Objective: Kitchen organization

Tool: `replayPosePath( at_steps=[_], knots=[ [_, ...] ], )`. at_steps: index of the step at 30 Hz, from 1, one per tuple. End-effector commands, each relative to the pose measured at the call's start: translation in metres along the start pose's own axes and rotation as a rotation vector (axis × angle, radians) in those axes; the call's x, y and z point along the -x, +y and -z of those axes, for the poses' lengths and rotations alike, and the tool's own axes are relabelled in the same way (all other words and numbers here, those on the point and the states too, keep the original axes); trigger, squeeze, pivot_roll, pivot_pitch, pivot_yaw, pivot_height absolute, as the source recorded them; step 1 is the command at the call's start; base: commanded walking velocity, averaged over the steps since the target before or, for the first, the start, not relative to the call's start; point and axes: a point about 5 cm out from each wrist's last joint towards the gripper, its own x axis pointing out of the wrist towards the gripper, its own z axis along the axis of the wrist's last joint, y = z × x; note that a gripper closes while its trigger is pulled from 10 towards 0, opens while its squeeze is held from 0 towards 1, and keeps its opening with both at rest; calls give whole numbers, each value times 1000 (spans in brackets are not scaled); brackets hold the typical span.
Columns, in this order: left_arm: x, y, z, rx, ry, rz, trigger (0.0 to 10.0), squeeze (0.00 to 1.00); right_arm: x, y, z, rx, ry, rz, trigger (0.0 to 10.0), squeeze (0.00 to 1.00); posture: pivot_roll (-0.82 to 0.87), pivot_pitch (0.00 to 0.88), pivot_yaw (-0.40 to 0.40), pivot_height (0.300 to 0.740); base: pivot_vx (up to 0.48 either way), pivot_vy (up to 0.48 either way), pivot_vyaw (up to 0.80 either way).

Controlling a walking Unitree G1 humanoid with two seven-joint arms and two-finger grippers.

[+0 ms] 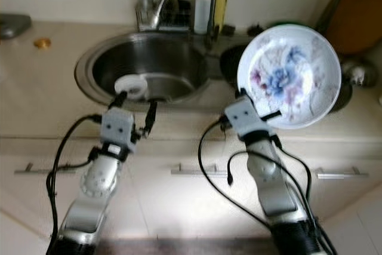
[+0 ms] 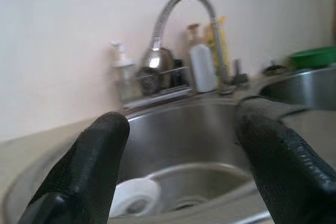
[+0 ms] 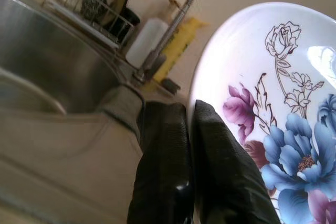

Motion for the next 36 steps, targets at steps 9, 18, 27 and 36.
replayPosePath(
  at_steps=[9, 18, 27, 36],
  knots=[
    [1, 1, 1, 1, 12, 0, 10000, 0, -3, -1, -8, 0, -39, 1, 10000, 0, 84, 0, -61, 740, 308, 0, 0],
    [1, 1, 2, 1, 13, -1, 10000, 0, -3, -1, -7, -1, -35, -9, 10000, 0, 84, 0, -63, 740, 309, 0, 0],
    [-1, 1, 2, 0, 13, -11, 10000, 0, -11, -5, -3, -54, 9, -90, 10000, 0, 83, 0, -60, 740, 0, 0, 0],
    [-2, 1, 2, -5, 13, -9, 10000, 0, -32, -11, 19, -68, 170, -353, 10000, 0, 90, 0, -63, 740, 0, 0, 0]
  ],
)
